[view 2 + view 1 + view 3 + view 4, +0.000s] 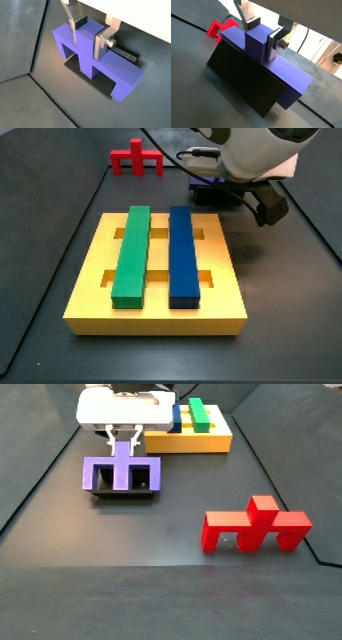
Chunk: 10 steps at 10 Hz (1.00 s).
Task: Pick up the purple object. Move up. Place the purple object on the fixture. Regrasp the purple object. Move to above the board. Insert the purple object.
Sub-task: Regrasp the purple object.
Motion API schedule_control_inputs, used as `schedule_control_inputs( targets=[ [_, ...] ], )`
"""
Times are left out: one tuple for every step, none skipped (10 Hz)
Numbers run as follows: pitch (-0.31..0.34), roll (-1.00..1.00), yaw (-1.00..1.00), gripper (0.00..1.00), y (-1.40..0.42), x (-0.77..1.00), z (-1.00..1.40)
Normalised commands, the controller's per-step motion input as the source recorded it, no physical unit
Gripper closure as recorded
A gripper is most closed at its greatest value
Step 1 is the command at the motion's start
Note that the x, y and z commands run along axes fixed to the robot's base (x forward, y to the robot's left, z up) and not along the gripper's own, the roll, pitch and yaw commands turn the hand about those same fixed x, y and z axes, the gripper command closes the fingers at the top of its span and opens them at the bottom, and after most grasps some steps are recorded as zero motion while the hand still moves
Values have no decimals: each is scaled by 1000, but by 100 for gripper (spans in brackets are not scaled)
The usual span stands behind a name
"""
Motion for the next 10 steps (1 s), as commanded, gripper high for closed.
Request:
schedule_control_inputs(
  targets=[
    [0,0,0,100,0,0,0],
    [0,0,0,100,0,0,0],
    [0,0,0,100,0,0,0],
    [0,0,0,100,0,0,0],
    [0,0,0,100,0,0,0],
    [0,0,0,100,0,0,0],
    [0,0,0,100,0,0,0],
    [0,0,0,100,0,0,0],
    [0,0,0,100,0,0,0],
    [0,0,0,100,0,0,0]
  ],
)
